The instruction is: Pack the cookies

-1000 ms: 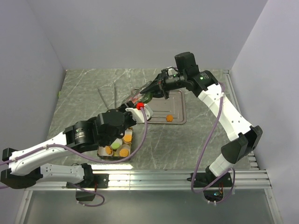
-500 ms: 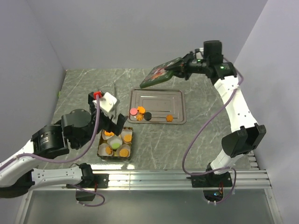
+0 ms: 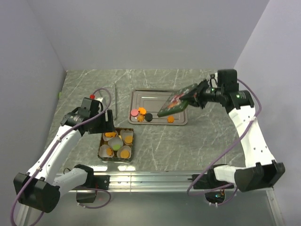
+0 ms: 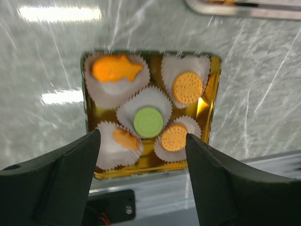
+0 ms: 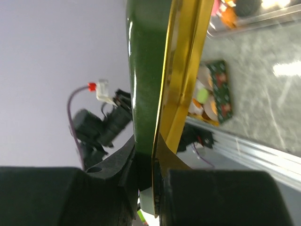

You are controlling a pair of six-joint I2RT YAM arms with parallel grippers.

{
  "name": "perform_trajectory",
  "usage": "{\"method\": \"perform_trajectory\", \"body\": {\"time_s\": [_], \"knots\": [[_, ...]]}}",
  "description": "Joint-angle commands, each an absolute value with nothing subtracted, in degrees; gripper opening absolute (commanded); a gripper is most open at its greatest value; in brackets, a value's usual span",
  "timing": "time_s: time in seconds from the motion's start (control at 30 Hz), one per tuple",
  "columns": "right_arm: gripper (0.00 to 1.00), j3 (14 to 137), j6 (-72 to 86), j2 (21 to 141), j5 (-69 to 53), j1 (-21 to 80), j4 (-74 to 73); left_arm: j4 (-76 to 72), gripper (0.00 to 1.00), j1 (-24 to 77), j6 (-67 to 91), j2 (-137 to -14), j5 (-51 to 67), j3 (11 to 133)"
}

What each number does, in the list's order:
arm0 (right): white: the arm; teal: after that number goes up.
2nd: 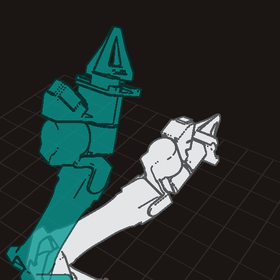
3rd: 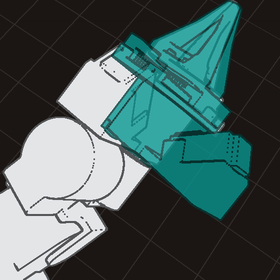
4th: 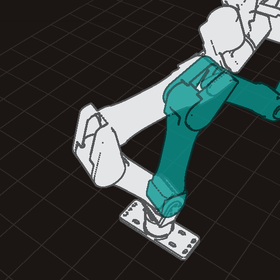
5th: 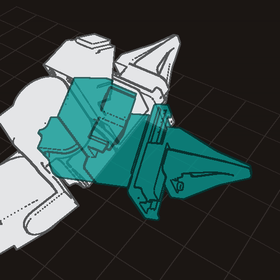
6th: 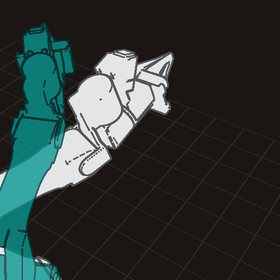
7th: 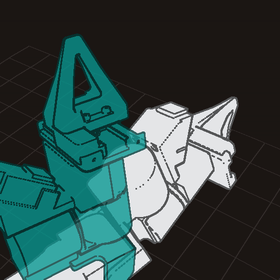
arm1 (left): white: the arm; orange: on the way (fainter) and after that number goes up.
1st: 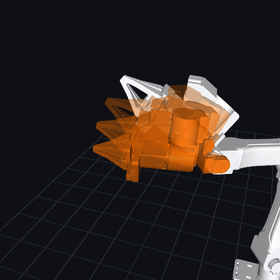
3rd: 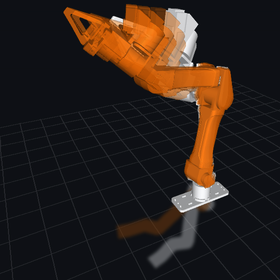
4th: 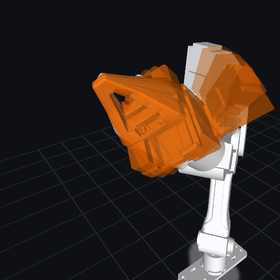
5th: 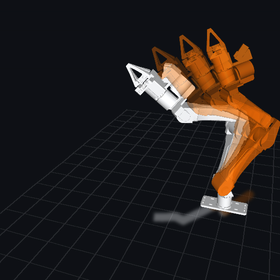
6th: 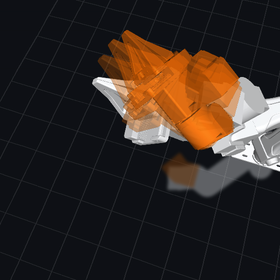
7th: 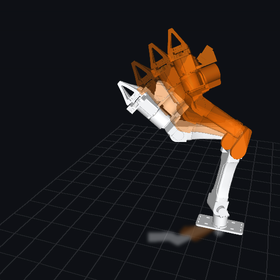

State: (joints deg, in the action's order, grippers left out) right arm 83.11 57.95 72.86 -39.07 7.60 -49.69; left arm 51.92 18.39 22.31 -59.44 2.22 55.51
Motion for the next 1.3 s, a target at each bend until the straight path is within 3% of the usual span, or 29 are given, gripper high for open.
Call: {"method": "perform_trajectory", "body": {"time_s": [0.0,0.2,0.4,1.27], "knots": [[0.00,77.44,56.87,67.86,-38.15,7.47,-47.90,50.45,0.79,14.78,25.48,-58.36,8.88,55.01],[0.00,72.78,55.72,62.41,-36.83,7.47,-50.62,48.26,0.68,5.55,24.18,-64.33,12.47,53.09],[0.00,70.49,55.55,59.85,-36.91,7.47,-50.97,47.11,0.65,-2.00,20.13,-69.25,13.35,55.01],[0.00,72.60,50.28,65.13,-41.39,2.03,-50.45,42.72,0.33,-2.02,19.60,-87.71,15.82,56.34]]}}
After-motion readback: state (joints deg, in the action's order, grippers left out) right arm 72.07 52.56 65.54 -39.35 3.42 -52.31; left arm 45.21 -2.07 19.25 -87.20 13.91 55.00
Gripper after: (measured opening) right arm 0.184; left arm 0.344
